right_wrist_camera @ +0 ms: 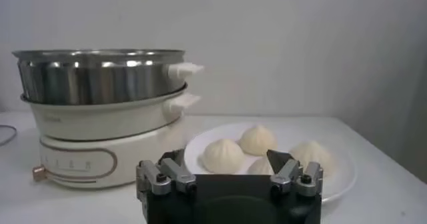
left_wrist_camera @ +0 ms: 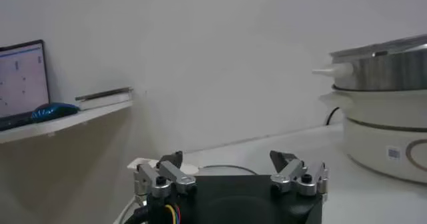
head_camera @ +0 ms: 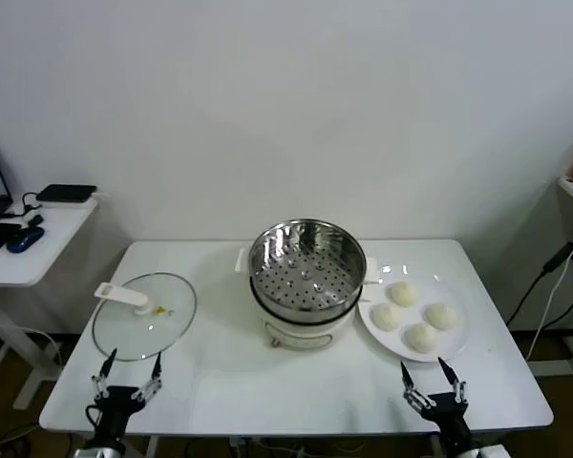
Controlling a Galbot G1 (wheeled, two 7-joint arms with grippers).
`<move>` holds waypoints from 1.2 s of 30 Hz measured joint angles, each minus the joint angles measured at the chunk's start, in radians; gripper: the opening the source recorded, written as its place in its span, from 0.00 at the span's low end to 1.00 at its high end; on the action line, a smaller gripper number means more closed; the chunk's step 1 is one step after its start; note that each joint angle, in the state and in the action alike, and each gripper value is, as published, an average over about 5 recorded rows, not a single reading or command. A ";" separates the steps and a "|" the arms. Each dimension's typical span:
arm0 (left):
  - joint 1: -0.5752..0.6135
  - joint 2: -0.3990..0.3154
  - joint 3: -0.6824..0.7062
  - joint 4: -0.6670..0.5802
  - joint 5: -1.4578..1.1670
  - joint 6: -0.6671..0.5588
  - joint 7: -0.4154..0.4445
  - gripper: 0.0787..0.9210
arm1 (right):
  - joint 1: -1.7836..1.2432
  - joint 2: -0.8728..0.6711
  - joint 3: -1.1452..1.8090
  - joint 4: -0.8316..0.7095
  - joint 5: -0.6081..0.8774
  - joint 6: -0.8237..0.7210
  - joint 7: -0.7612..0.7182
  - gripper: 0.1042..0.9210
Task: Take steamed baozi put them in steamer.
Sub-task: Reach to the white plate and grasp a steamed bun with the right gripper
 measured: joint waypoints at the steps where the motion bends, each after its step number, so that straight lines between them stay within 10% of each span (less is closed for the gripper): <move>1: 0.000 -0.001 0.000 0.000 0.000 -0.001 0.000 0.88 | 0.005 -0.004 0.003 0.003 0.000 -0.005 -0.003 0.88; 19: -0.008 -0.016 0.031 -0.011 -0.002 -0.012 0.005 0.88 | 0.359 -0.350 -0.037 -0.022 0.098 -0.319 -0.214 0.88; 36: -0.022 -0.021 0.056 0.004 -0.015 -0.013 -0.007 0.88 | 1.226 -0.654 -0.714 -0.412 0.053 -0.308 -0.787 0.88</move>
